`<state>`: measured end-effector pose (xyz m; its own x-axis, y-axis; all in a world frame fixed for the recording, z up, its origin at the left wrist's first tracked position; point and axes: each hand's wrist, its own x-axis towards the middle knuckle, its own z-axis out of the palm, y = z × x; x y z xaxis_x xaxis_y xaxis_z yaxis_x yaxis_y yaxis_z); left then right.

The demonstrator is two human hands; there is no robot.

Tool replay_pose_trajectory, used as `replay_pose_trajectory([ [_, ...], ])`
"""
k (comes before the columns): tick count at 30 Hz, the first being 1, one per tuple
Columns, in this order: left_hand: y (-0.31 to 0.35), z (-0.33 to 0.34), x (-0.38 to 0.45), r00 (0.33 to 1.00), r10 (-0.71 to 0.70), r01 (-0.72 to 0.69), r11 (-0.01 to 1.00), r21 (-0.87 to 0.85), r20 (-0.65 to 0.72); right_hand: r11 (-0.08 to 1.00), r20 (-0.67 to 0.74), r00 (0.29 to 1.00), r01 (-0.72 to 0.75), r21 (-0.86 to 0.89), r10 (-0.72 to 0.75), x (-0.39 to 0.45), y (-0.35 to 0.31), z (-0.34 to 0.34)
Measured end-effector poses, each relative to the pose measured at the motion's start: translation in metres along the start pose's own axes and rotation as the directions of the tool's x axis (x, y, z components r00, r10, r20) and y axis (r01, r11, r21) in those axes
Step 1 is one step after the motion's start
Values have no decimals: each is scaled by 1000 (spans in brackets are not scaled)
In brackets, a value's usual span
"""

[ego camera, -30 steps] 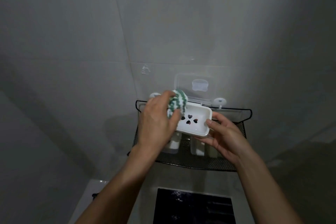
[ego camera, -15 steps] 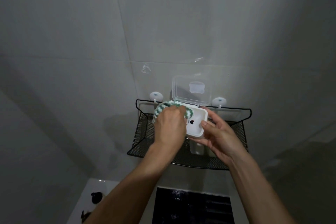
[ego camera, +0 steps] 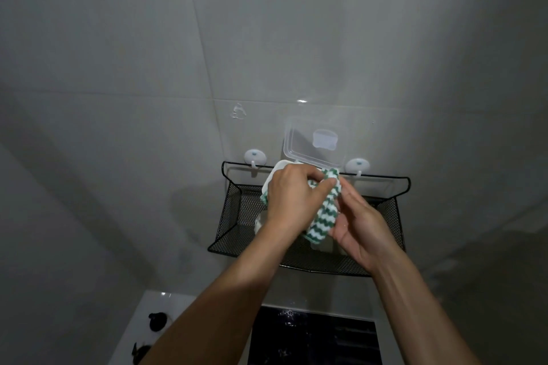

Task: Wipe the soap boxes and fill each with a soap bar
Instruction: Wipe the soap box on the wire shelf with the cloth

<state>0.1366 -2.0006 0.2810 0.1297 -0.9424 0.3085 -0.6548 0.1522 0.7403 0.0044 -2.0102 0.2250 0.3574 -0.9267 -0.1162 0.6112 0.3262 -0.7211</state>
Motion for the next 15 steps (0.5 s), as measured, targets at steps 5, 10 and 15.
replay_pose_trajectory([
  [5, 7, 3, 2, 999, -49, 45, 989, 143, 24, 1000, 1, 1000, 15, 19, -15, 4, -5, -1],
  [10, 8, 0, 1, 981, 96, -123, 980, 157, 170, 999, -12, 999, 30, -9, -30, 6, -11, -10],
  [15, 3, -6, 0, 919, 221, -303, 926, 225, 327, 997, -31, 999, 36, -62, -38, 6, -15, -16],
])
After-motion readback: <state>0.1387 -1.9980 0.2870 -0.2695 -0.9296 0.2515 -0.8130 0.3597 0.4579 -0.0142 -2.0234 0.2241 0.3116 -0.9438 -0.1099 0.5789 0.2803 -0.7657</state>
